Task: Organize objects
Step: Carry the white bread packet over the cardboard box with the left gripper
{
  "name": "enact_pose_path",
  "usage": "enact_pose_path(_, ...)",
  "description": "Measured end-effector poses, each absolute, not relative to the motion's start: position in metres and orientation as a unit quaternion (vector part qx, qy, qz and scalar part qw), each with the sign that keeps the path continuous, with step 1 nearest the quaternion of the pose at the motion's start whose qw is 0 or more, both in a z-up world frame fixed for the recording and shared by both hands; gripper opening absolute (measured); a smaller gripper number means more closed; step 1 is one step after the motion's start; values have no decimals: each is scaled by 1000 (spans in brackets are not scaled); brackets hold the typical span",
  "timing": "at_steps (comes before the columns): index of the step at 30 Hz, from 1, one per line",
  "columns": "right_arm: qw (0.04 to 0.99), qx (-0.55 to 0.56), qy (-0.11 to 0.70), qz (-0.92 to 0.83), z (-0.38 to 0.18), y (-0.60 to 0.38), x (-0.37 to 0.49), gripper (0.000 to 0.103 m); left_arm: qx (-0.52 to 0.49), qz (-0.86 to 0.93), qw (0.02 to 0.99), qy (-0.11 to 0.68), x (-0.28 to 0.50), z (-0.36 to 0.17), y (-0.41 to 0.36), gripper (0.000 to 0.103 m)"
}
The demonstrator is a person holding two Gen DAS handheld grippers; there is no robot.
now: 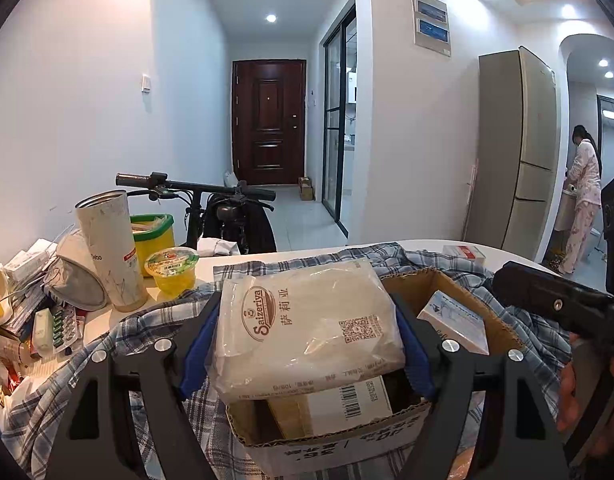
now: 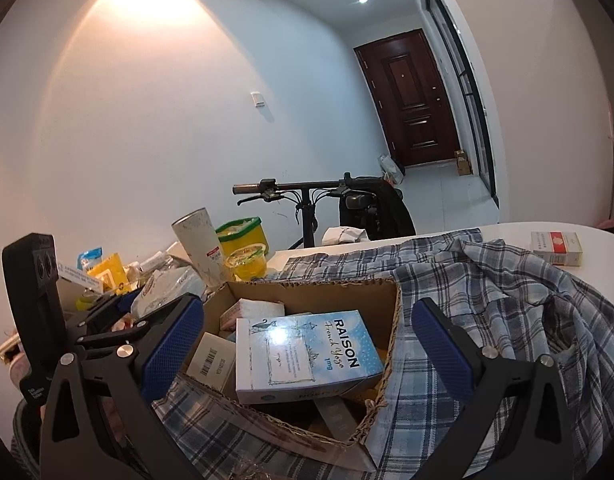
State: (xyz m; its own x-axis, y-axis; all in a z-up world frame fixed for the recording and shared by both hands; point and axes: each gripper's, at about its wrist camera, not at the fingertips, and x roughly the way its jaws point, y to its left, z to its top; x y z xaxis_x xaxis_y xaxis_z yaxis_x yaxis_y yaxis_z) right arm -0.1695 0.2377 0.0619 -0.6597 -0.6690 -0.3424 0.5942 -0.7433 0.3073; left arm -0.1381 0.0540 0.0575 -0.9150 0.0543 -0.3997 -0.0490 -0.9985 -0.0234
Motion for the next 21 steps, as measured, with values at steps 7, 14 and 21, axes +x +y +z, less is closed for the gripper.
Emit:
enact_pose_path(7,333,218,-31,-917,62,229,-164,103,-201,979,25,-10,-138,56,51,80)
enact_pose_path(14,345,244,10,-906,76,240,-135,103,-211,977,27,-4,-141,53,55,80)
enact_pose_path(21,381,297,29,-875,54,237,-85,103,-207,978,27,-2,-139,52,55,80)
